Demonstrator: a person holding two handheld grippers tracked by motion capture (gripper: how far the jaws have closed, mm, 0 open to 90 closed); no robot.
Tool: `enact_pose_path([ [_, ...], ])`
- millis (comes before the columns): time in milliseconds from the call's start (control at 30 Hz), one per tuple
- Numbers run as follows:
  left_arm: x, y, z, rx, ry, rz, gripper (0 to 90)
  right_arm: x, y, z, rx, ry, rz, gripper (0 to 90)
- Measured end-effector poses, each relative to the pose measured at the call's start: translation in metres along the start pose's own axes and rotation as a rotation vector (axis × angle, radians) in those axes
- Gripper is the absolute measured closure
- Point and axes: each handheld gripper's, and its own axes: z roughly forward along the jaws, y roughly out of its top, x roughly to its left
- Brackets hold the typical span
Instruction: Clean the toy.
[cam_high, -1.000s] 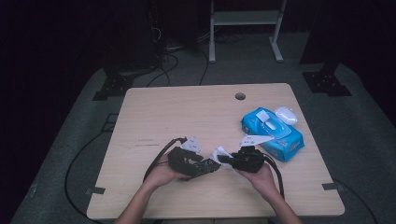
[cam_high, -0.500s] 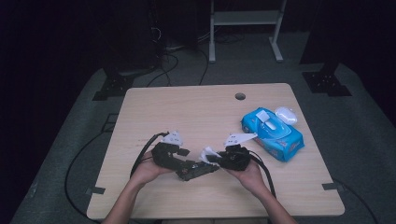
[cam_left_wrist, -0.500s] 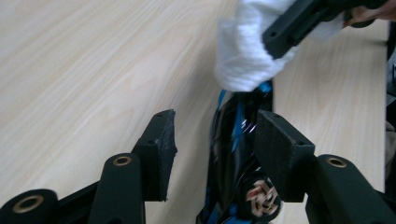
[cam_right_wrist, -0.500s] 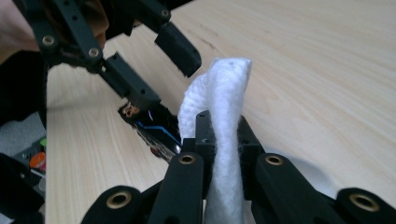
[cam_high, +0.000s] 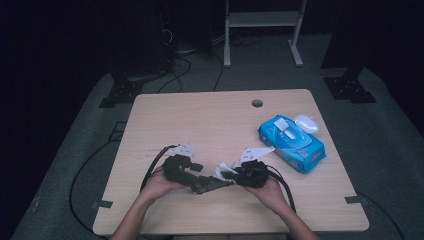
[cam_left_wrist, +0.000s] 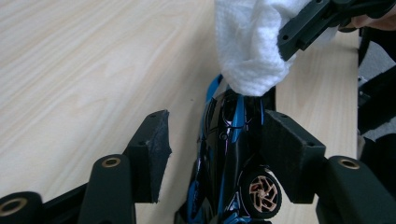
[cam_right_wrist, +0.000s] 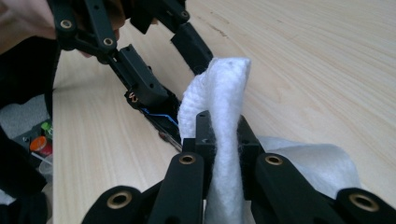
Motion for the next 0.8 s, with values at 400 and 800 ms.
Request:
enact_pose_path([
  [400,-0.023,-0.005,0.013,0.055,-0.021,0.079,33.3,0.024,-0.021,-0.015,0.02,-0.016,-0.105,84.1],
  [800,-0.043,-0.01,0.029,0.12,0.023,0.165,31.1,0.035,-0.039,-0.015,0.083,-0.04,-0.179,84.2],
])
